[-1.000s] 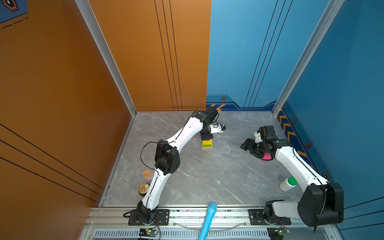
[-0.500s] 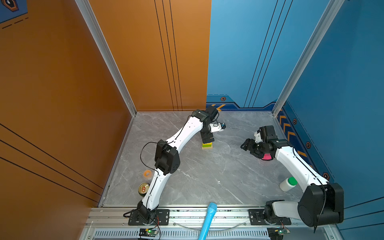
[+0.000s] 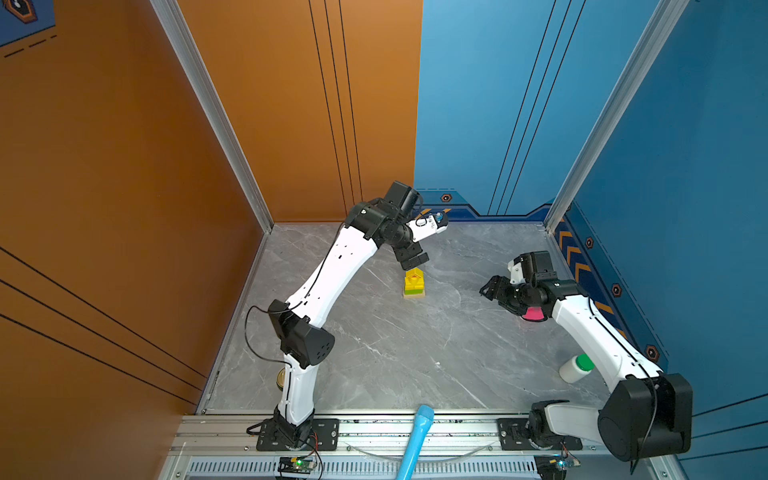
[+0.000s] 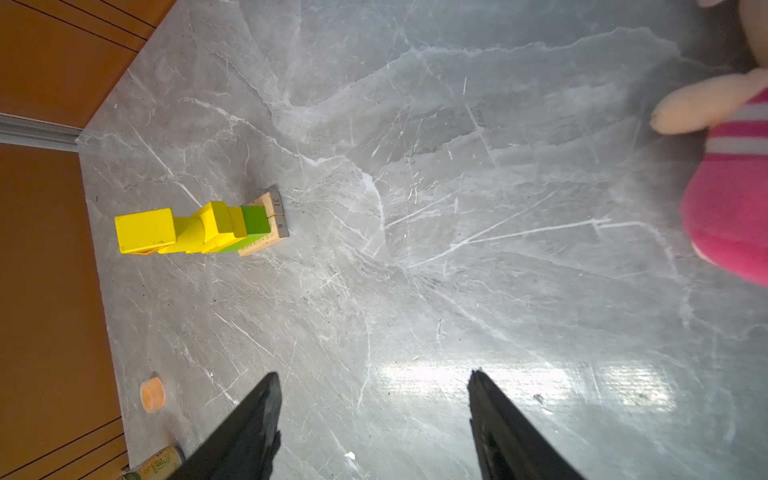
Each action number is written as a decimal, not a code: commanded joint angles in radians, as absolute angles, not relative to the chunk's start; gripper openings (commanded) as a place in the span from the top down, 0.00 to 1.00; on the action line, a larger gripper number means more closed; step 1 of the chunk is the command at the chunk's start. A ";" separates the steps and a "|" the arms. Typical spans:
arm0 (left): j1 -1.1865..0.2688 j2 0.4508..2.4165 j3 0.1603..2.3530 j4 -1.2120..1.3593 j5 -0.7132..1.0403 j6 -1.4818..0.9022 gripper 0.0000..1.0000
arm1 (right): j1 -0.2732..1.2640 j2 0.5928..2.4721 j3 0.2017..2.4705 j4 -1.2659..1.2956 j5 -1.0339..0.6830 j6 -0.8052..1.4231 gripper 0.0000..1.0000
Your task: Build the wood block tower
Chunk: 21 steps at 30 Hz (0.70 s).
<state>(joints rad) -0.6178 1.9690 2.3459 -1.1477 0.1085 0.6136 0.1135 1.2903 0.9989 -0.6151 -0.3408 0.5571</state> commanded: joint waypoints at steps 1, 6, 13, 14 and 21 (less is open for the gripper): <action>-0.601 1.916 2.314 -1.167 0.216 0.525 0.06 | 0.123 1.258 1.005 -0.604 -0.353 0.546 0.27; -0.582 1.854 2.286 -1.166 0.286 0.400 0.12 | 0.123 1.236 1.000 -0.604 -0.351 0.540 0.28; -0.569 1.740 2.083 -1.062 0.311 0.256 0.18 | 0.129 1.219 1.009 -0.615 -0.344 0.534 0.28; -0.566 1.709 2.026 -1.020 0.311 0.235 0.18 | 0.130 1.212 1.009 -0.618 -0.340 0.534 0.28; -0.535 1.433 1.608 -0.659 0.195 0.050 0.15 | 0.130 1.181 1.015 -0.639 -0.302 0.521 0.28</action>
<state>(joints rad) -0.5564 1.5440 1.7077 -0.8577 0.2573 0.1757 0.1253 1.2007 0.9993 -0.6102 -0.3363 0.5468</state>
